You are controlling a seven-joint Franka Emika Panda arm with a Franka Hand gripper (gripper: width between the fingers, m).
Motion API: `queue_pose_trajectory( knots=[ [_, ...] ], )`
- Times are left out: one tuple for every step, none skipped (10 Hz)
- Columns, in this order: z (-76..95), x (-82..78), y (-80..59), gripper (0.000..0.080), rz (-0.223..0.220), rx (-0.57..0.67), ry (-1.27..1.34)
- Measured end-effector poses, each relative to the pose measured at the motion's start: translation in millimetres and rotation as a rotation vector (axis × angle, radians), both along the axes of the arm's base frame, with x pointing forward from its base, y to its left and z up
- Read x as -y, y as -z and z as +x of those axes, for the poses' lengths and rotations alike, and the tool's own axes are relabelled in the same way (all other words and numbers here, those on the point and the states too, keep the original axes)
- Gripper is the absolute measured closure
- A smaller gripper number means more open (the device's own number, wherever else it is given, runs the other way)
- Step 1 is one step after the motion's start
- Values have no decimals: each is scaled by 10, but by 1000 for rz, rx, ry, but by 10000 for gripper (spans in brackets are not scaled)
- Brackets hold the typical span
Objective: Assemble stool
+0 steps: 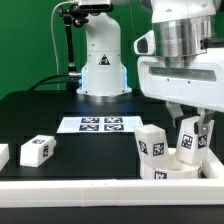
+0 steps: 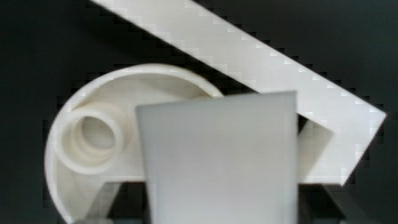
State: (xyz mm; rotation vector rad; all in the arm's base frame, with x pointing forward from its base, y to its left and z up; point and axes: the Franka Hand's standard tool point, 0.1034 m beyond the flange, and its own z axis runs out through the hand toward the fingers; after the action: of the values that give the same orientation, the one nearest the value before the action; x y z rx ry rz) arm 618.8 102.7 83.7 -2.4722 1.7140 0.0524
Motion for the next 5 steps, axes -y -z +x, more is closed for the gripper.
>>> queue_pose_trajectory(
  knots=[
    [-8,-12,0,456,5,-17,70],
    [-6,-11,0,456,8,-24,137],
    [-6,-14,0,456,10,-31,191],
    [-7,-19,0,456,13,-37,239],
    [-8,-26,0,456,17,-47,309]
  ],
)
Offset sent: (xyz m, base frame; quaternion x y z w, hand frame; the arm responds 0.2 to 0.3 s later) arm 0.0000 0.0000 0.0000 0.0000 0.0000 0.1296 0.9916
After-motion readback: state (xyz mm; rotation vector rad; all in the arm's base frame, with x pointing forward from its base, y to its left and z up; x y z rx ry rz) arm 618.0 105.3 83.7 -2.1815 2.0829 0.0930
